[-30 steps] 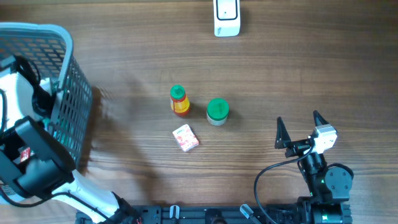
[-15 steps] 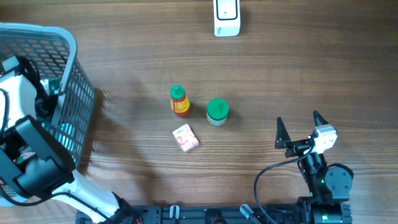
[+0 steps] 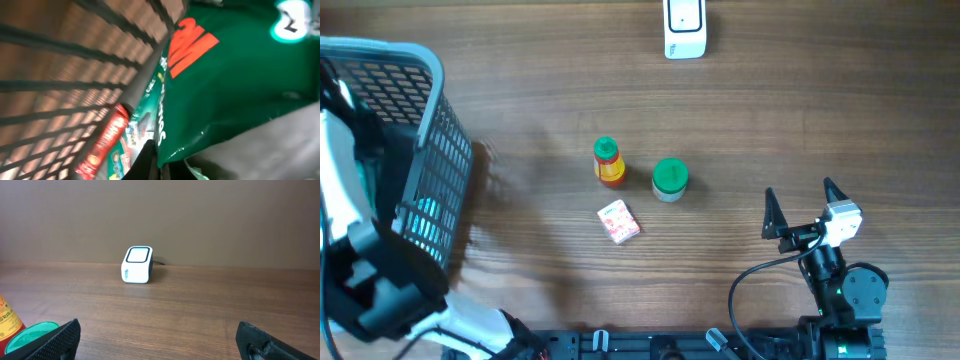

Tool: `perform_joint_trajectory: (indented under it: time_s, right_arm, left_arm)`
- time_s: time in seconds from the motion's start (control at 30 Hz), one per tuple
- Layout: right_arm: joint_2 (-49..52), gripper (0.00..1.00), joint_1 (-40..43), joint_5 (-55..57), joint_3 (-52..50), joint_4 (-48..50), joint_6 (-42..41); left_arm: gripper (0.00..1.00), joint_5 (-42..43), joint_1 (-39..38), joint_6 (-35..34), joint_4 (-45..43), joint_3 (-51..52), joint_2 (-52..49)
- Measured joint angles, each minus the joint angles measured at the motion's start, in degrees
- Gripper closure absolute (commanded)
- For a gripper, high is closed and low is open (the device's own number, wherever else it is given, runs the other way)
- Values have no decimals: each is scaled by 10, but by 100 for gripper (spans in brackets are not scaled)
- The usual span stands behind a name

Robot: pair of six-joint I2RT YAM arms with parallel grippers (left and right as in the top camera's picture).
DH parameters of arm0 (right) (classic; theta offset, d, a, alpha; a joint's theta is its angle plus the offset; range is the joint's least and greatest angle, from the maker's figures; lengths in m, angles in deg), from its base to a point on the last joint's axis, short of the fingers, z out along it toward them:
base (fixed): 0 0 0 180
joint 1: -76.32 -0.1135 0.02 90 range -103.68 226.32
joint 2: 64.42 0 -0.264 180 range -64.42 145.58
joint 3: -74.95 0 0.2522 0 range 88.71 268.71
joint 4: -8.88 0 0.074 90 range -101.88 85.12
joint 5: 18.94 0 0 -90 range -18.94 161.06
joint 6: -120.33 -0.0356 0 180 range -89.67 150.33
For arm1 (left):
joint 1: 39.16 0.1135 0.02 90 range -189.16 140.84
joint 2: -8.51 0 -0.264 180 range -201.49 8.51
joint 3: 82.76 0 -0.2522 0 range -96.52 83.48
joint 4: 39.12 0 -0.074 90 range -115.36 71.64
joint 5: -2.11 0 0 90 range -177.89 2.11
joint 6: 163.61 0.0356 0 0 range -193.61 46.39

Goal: Scan the item barcode
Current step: 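Reach into the basket and grasp the green 3M sponge pack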

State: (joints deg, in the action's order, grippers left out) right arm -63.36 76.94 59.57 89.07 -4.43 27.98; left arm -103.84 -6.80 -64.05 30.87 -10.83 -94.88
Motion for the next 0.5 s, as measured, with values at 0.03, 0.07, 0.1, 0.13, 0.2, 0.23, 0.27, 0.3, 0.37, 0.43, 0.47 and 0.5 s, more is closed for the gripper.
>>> perform_joint_trajectory:
  time_s: [0.03, 0.07, 0.1, 0.13, 0.2, 0.23, 0.27, 0.3, 0.37, 0.43, 0.47, 0.5]
  right_arm:
    - [0, 0, 0, 0, 0, 0, 0]
    - [0, 0, 0, 0, 0, 0, 0]
    - [0, 0, 0, 0, 0, 0, 0]
    - [0, 0, 0, 0, 0, 0, 0]
    - [0, 0, 0, 0, 0, 0, 0]
    - [0, 0, 0, 0, 0, 0, 0]
    - [0, 0, 0, 0, 0, 0, 0]
    - [0, 0, 0, 0, 0, 0, 0]
    - [0, 0, 0, 0, 0, 0, 0]
    - [0, 0, 0, 0, 0, 0, 0]
    - [0, 0, 0, 0, 0, 0, 0]
    - [0, 0, 0, 0, 0, 0, 0]
  left_arm:
    - [96, 3, 0, -6, -1, -10, 20]
    - [96, 4, 0, -12, -3, -17, 45]
    - [96, 8, 0, -23, -9, -20, 84]
    - [96, 8, 0, -37, -15, -23, 110]
    - [96, 12, 0, -84, -28, -26, 168]
    - [96, 20, 0, -104, -34, -26, 186]
    - [96, 34, 0, -122, -40, -26, 205]
    - [96, 57, 0, -139, -45, -26, 224]
    - [96, 124, 0, -165, -55, -26, 269]
    - [96, 216, 0, -181, -78, -26, 321]
    - [96, 259, 0, -194, -88, -27, 344]
    - [96, 299, 0, -205, -96, -27, 361]
